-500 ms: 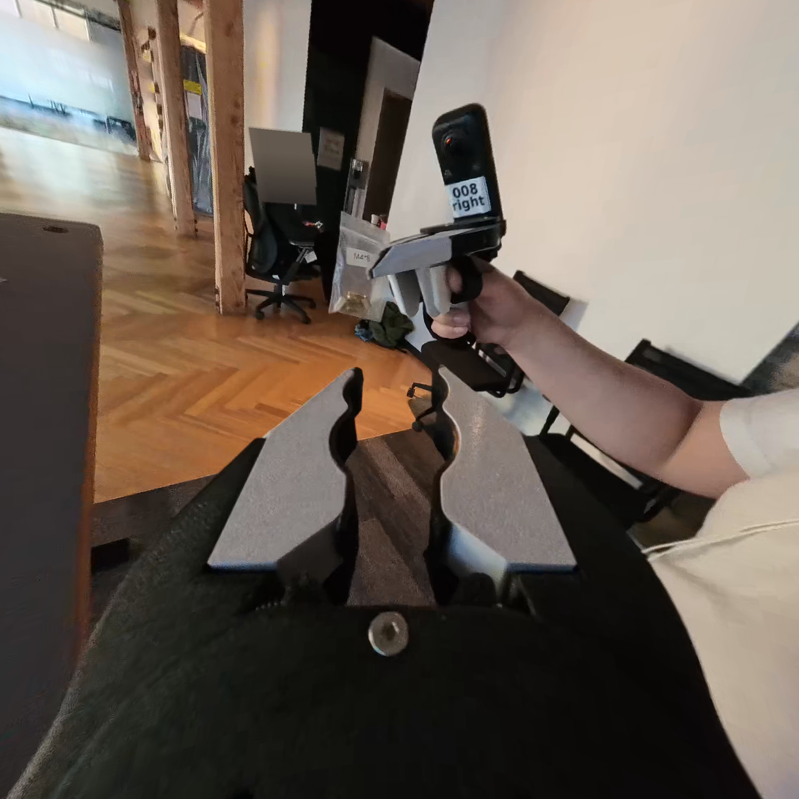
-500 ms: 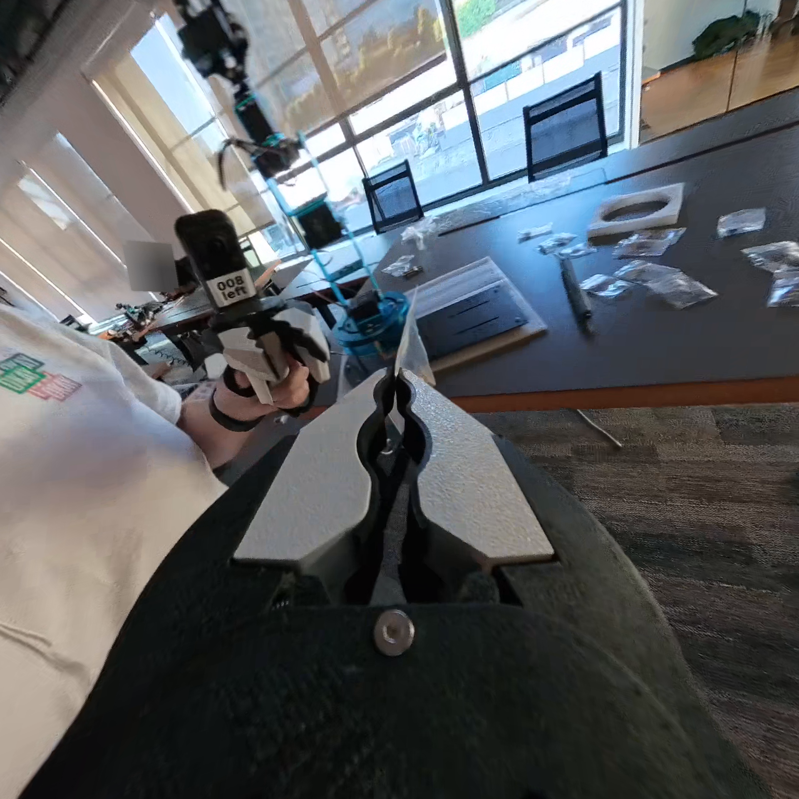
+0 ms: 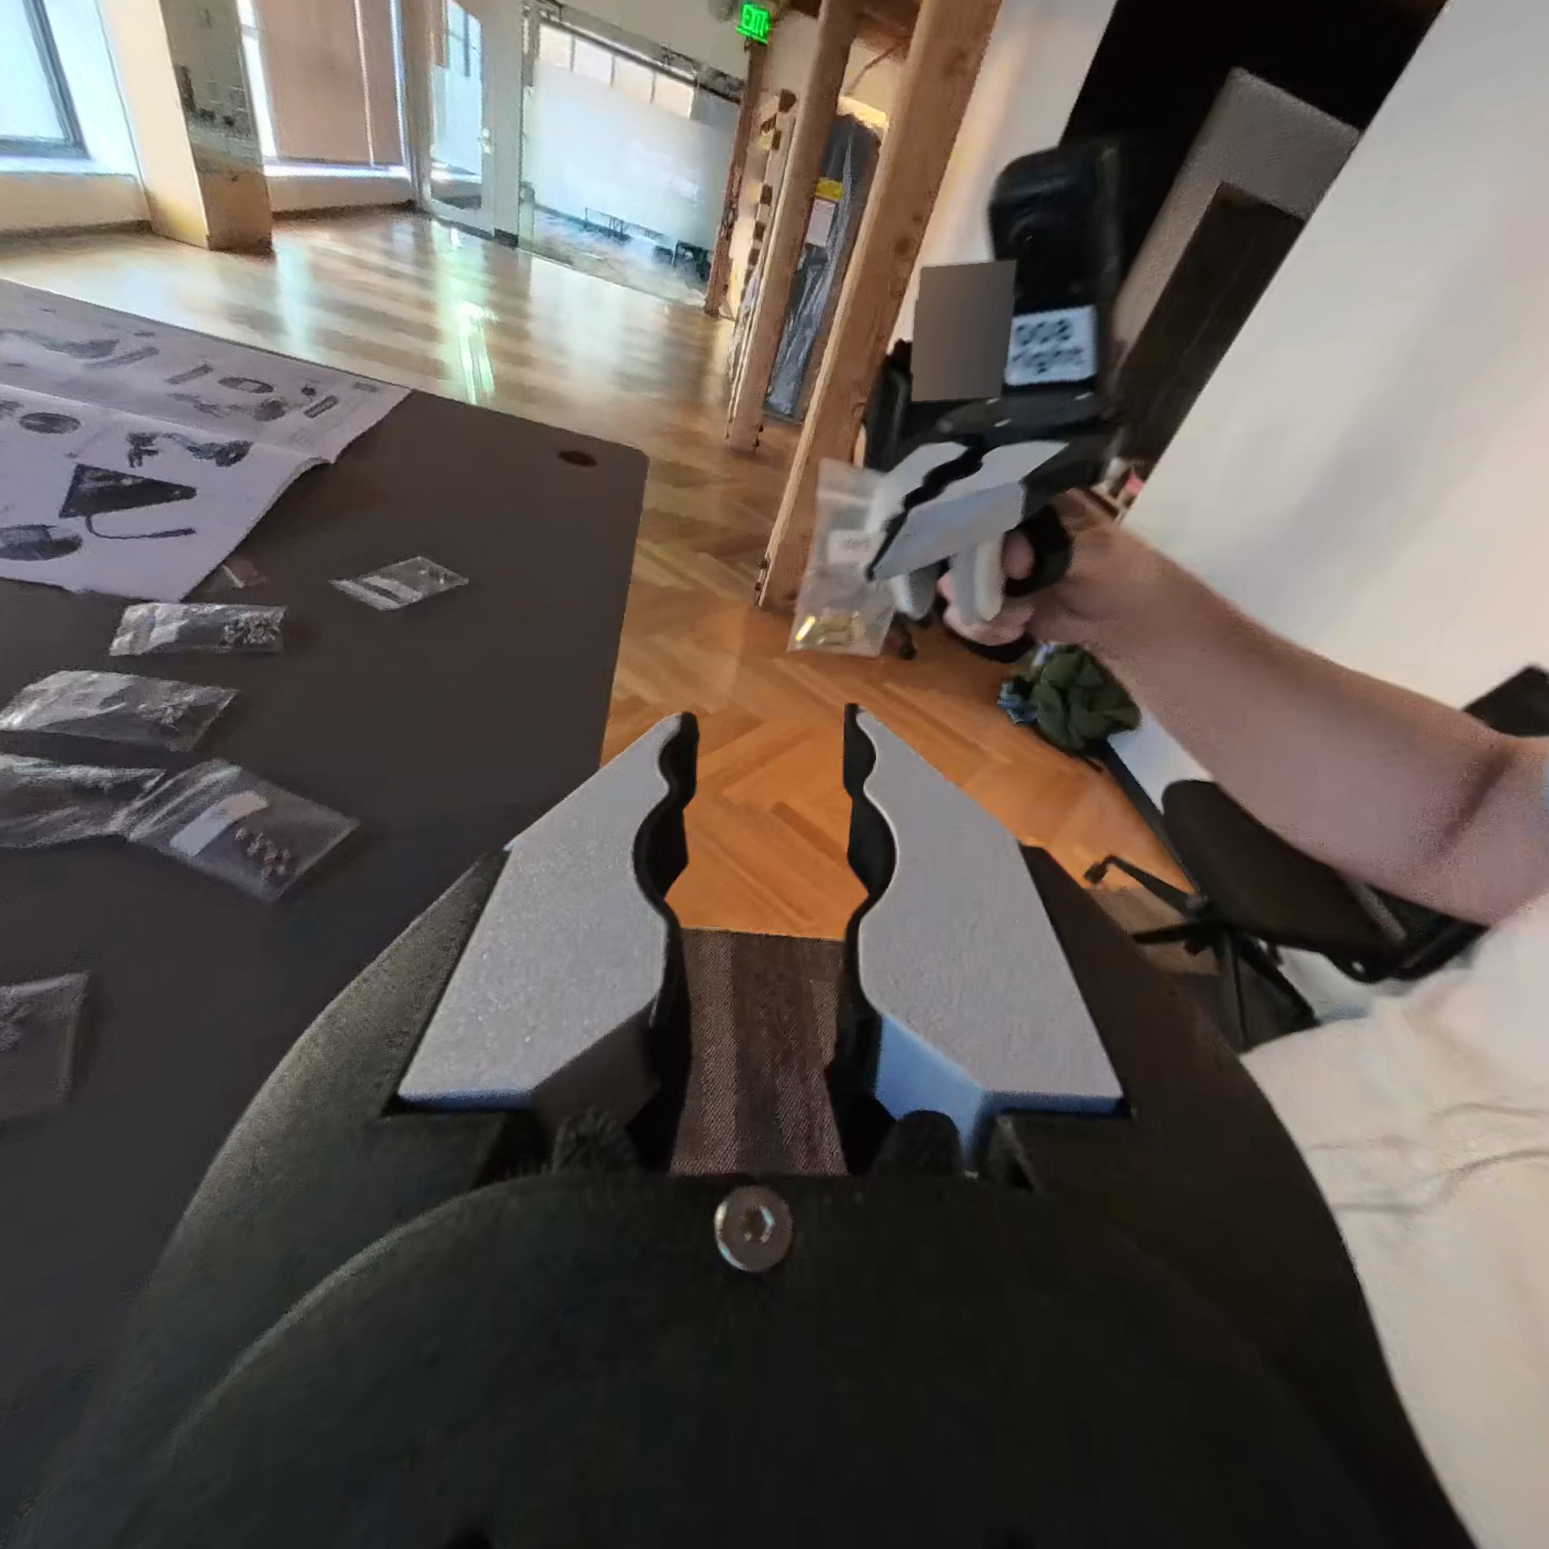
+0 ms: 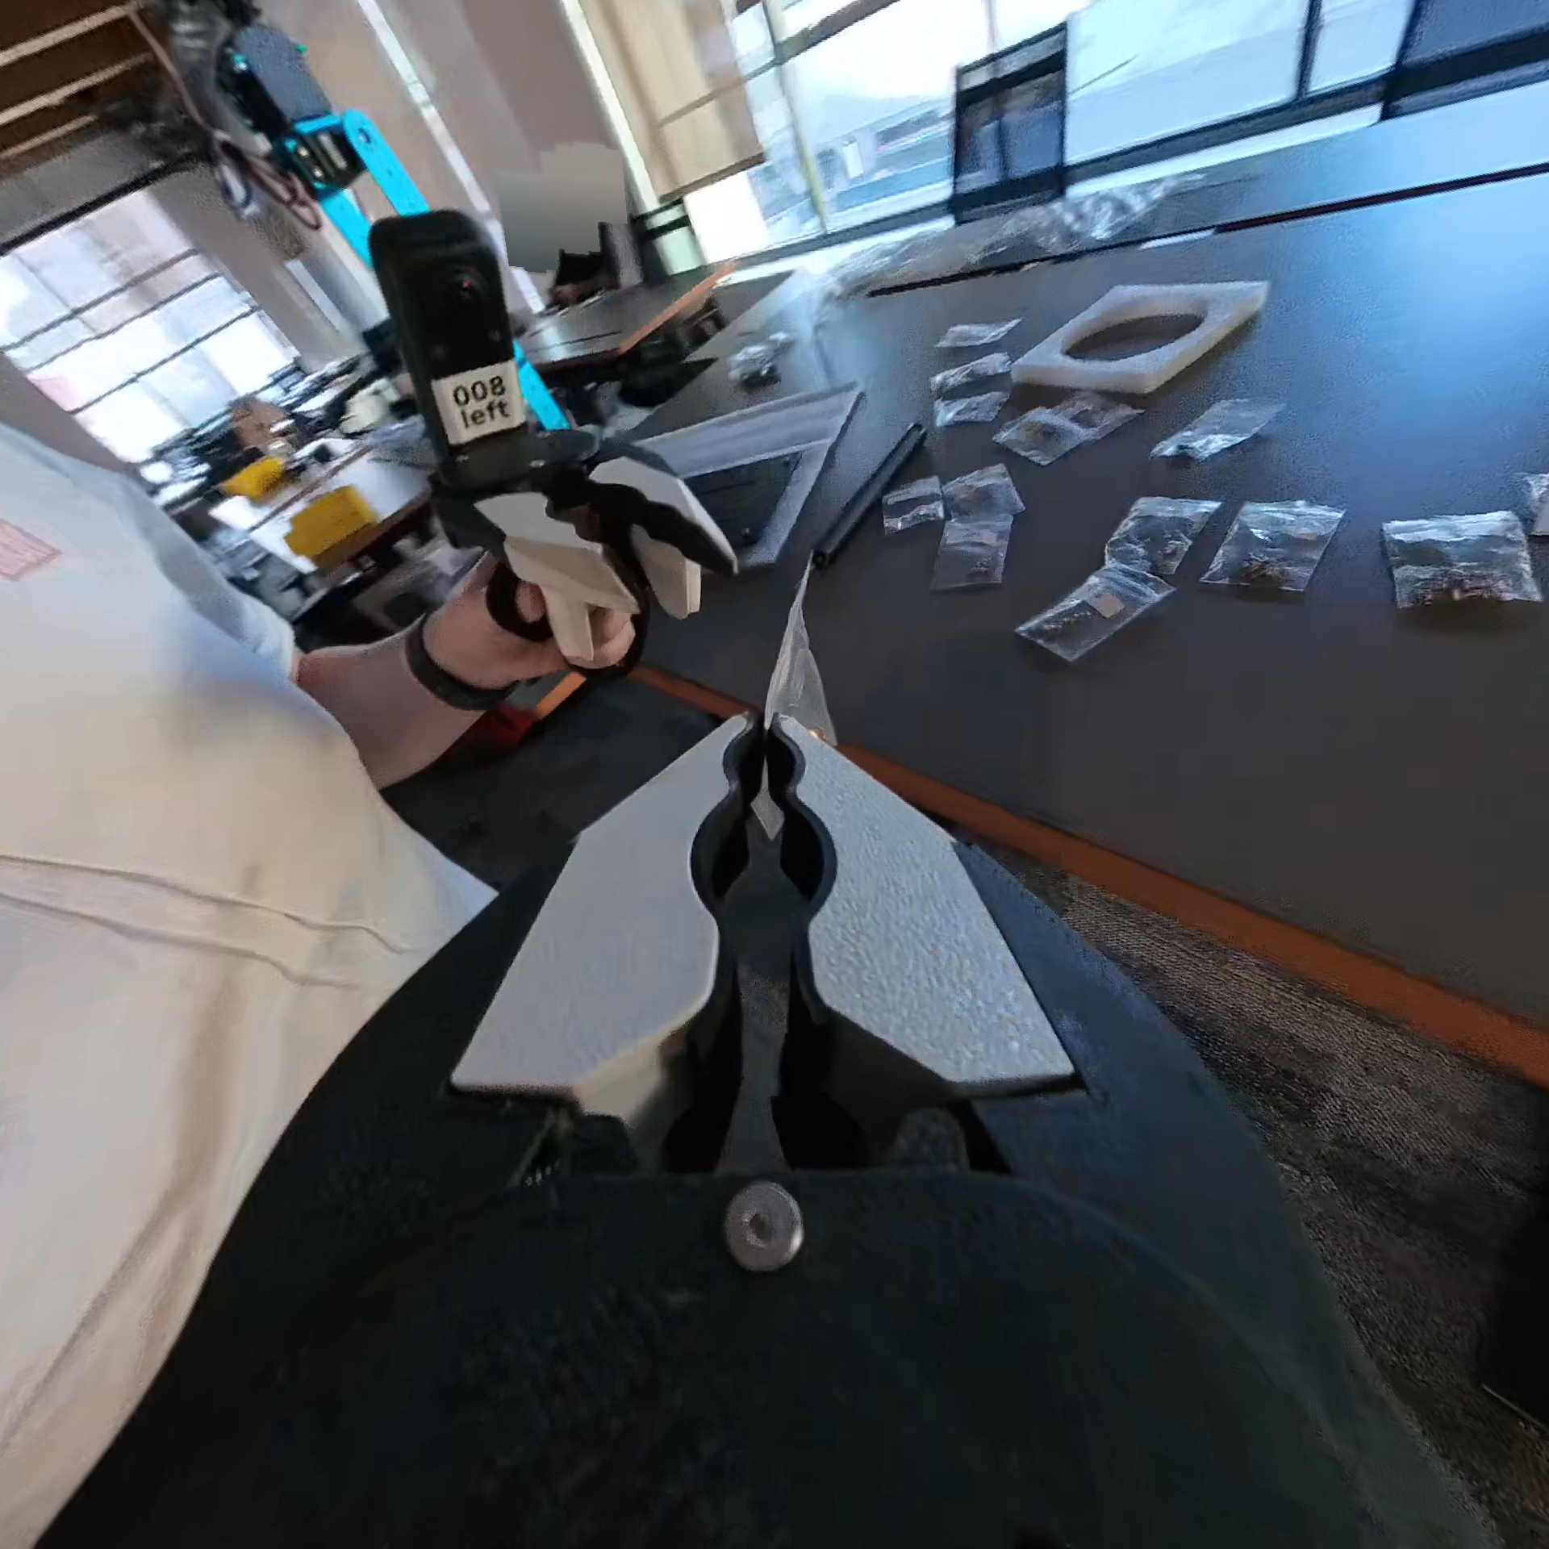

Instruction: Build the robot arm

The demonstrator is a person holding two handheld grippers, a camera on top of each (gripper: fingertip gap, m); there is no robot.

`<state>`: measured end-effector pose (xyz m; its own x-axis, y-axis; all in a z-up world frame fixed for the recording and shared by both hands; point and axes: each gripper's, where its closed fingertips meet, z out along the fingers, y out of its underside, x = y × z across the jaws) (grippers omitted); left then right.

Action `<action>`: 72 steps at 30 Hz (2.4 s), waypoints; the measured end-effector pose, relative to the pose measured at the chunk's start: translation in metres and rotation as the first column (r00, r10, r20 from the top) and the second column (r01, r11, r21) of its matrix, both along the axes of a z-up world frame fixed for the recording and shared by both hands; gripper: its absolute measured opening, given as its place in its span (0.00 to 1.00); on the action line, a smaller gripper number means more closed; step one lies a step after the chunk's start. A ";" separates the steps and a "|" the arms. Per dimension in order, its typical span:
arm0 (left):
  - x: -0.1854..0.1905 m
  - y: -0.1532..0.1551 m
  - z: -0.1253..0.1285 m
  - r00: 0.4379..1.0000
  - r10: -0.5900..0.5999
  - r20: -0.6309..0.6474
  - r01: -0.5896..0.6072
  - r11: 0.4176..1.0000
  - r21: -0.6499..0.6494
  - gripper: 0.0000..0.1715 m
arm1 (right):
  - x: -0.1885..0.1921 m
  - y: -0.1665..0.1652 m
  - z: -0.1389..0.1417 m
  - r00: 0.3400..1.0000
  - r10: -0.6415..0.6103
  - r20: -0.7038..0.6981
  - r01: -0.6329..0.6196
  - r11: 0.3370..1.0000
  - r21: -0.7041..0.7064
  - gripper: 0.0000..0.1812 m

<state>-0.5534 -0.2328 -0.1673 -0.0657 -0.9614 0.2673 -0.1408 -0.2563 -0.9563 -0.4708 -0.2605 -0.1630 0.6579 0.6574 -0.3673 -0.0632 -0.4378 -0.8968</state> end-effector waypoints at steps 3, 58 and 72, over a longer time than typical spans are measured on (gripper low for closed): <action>0.033 0.016 -0.002 0.997 0.073 0.001 -0.073 0.997 -0.022 0.19 | 0.036 0.028 -0.016 0.994 0.108 0.001 -0.108 0.993 -0.037 0.00; 0.358 0.211 -0.092 0.879 0.342 -0.331 -0.438 0.854 -0.282 0.12 | 0.280 0.231 -0.097 0.587 0.808 0.057 -0.796 0.588 -0.139 0.00; 0.378 0.196 -0.091 0.907 0.261 -0.330 -0.356 0.895 -0.268 0.00 | 0.292 0.244 -0.070 0.437 0.899 -0.044 -0.891 0.425 -0.160 0.05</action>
<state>-0.1758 -0.0369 -0.2586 0.3426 -0.7813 0.5217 -0.2521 -0.6114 -0.7501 -0.1785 -0.0163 -0.2329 -0.2526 0.8306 -0.4962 0.4744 -0.3406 -0.8117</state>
